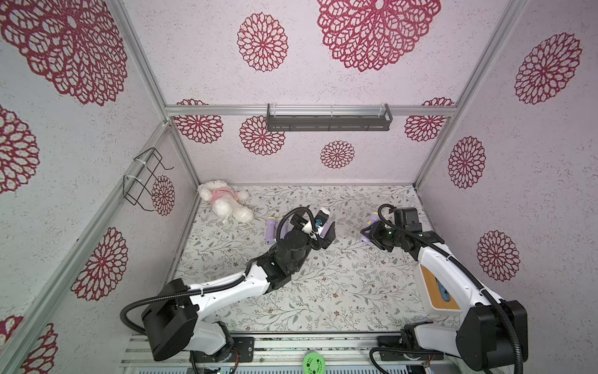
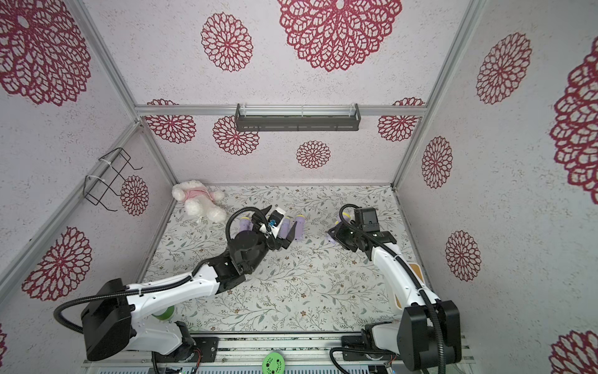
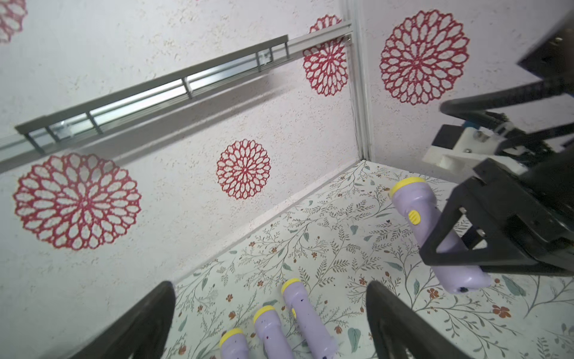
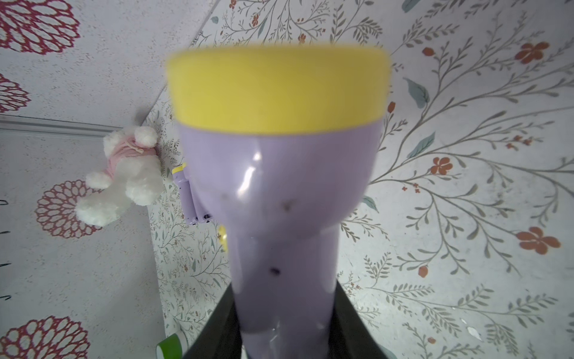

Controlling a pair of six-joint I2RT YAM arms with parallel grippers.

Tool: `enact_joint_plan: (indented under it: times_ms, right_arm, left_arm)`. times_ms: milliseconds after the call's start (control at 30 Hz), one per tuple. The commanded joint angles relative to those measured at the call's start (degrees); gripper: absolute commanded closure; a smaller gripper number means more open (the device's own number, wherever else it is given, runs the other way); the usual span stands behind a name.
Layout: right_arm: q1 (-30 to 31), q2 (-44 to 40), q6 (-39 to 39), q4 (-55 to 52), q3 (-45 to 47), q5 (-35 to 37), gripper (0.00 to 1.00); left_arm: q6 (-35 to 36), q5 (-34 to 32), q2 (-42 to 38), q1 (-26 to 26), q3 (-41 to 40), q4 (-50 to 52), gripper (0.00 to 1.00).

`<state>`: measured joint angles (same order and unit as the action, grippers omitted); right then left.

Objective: Close the plug at the bottom of the flashlight
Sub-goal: Place the flashlight at the center of the board.

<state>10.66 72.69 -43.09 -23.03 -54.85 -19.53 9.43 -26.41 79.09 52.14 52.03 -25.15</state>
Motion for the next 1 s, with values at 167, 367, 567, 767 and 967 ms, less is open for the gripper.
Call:
enact_joint_plan:
  times_ms: [167, 367, 567, 767, 967]
  right_arm:
    - [0.1, 1.1, 6.3, -2.4, -5.5, 6.2, 1.00]
    - [3.1, 5.8, 10.3, -6.4, -10.3, 12.9, 1.00]
    - [5.0, 11.9, 12.7, -6.8, -13.4, 15.6, 1.00]
    - [6.5, 18.4, 14.4, -6.0, -16.7, 15.2, 1.00]
    - [7.7, 26.4, 15.8, -6.2, -21.5, 13.6, 1.00]
  left_arm:
    - [-19.7, 1.1, -8.7, -9.3, 1.1, 23.3, 0.03]
    - [-22.3, -8.5, -12.6, -11.5, 1.1, 29.6, 0.03]
    - [-25.2, -11.6, -14.8, -14.2, 1.3, 31.8, 0.03]
    - [-27.7, -12.2, -14.9, -16.4, 1.8, 33.8, 0.03]
    - [-27.6, -12.5, -14.9, -16.3, 2.3, 34.5, 0.03]
